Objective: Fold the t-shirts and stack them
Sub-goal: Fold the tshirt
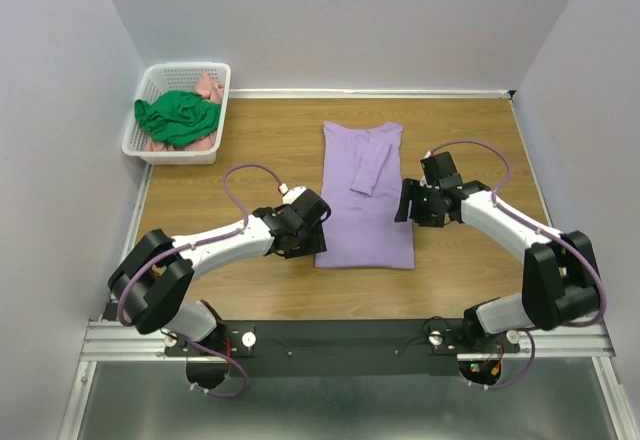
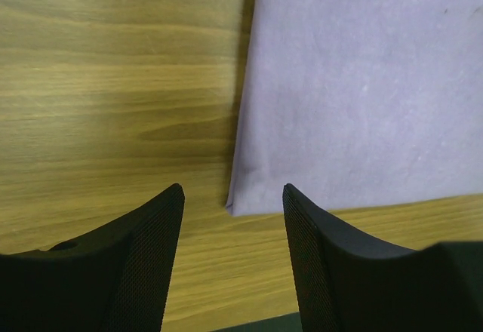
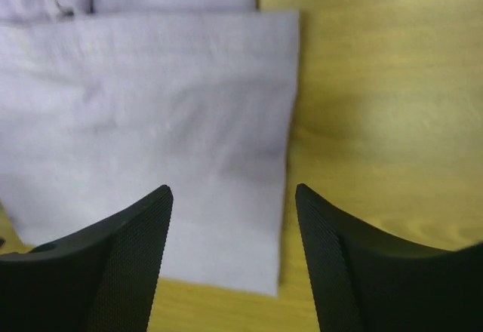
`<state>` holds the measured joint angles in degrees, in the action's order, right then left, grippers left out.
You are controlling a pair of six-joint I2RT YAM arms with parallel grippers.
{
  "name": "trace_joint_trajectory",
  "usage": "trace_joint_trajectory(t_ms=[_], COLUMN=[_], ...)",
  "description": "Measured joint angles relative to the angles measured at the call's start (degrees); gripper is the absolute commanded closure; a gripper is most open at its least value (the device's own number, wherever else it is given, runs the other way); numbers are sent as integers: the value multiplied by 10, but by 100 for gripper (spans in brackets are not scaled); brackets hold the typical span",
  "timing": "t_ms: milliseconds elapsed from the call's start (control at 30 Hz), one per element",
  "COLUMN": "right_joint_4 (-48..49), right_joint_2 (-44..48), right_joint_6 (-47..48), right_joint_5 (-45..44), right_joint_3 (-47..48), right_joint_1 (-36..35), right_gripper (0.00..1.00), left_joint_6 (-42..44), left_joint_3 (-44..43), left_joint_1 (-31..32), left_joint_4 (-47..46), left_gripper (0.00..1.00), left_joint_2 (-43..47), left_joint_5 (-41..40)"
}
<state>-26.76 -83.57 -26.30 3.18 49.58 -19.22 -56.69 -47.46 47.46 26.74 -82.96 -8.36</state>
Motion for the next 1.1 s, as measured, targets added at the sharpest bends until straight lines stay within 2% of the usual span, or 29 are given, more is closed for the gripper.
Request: trace_joint_trajectory(t_ms=[133,300,633,1100], right_joint_4=[-35,-69,-101,-108], right_joint_2=[59,89,91,85], right_joint_6=[-12,-26,-42,-69], right_joint_5=[-5,-6,-6,-9], right_joint_3=[-30,-66,-88,-95], right_joint_1=[0,0,0,-5], right_gripper=[15,17,27,30], left_joint_6=[-4,-3,14,34], left_joint_3=[-12,-31,-65,-74], left_joint_1=[13,25,40,48], left_joint_4=[9,28,50,72], left_gripper=[37,38,44,48], left_joint_2=[-23,-58,-103,-111], left_joint_5=[0,-1,-3,-8])
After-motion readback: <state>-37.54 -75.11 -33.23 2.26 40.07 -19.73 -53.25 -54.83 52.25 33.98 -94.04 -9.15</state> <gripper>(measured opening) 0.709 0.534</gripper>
